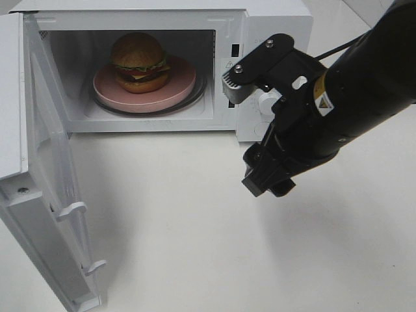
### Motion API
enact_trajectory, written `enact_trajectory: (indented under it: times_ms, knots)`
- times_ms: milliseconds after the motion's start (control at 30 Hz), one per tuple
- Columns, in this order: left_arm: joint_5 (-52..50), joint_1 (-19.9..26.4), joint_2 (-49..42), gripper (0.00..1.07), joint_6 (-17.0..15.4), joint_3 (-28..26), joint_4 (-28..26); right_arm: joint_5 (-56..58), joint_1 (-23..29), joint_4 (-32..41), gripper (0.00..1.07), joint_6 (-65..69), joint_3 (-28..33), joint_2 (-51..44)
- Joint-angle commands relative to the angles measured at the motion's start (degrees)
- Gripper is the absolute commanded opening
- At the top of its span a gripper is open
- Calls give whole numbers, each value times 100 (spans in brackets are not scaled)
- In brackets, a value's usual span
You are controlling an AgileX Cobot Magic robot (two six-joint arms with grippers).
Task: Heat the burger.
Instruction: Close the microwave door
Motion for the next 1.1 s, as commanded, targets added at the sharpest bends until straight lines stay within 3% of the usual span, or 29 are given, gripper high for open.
enact_trajectory:
  times_ms: [33,633,1000,1100]
  knots:
    - [-40,-29,-115,100,-23,23,11,430,-23,6,77,86,29,-269]
    - [-40,-29,-115,100,-23,23,11,1776,-23,-11,77,80,80,-1719]
    - [-40,-29,-115,100,-23,23,11,1816,-52,-17,77,109,733,-2825]
    - [-40,-29,-115,100,-23,23,11,1856,-407,34,77,115,894,-3128]
